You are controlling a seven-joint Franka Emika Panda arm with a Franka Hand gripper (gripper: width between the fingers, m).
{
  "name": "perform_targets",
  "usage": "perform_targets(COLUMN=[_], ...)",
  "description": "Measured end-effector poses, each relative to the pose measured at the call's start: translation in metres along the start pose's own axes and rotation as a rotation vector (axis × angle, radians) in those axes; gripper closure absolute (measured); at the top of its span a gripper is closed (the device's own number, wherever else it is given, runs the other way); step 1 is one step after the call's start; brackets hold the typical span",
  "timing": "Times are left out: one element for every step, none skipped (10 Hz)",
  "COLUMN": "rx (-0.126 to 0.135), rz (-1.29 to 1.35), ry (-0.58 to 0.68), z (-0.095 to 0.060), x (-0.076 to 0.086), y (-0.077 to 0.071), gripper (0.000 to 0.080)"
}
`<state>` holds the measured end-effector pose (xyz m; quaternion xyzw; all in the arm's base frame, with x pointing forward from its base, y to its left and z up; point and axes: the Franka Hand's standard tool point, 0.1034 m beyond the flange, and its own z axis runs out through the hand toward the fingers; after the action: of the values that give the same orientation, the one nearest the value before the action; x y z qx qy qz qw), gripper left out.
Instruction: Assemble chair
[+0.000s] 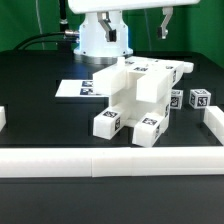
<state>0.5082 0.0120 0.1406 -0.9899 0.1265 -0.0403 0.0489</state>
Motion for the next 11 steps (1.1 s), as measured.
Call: perform_targets(rx=[-0.006,-0.001,0.002,0.000,-0.001,-0.001,-0.001,-0.005,-0.001,-0.001,0.007], rz=[-0.183,-0.286,-0.302,-0.291,-0.321,-0.395,-0.481,-0.714,-0.903,-1.001,-1.011], ry=[0.015,0.003,0.002,0.001,-0.001,-0.001,-0.001,0.004,0.000,0.007,-0.001], z=[0.000,-0.001,-0.002,-0.001,0.000,0.000,0.000,0.002,0.006,0.009,0.011], x=[-0.009,-0.023,-0.026,-0.025,-0.025,-0.025,-0.025,-0.026,-0.035,-0.042,-0.047], y=[0.006,0.013,0.014,0.013,0.014,0.014,0.014,0.022,0.030,0.034,0.035], gripper=[0.0151,0.0151,0.0151,0.0151,0.0151,0.0151,0.0151,0.0151,0.0151,0.0151,0.0151])
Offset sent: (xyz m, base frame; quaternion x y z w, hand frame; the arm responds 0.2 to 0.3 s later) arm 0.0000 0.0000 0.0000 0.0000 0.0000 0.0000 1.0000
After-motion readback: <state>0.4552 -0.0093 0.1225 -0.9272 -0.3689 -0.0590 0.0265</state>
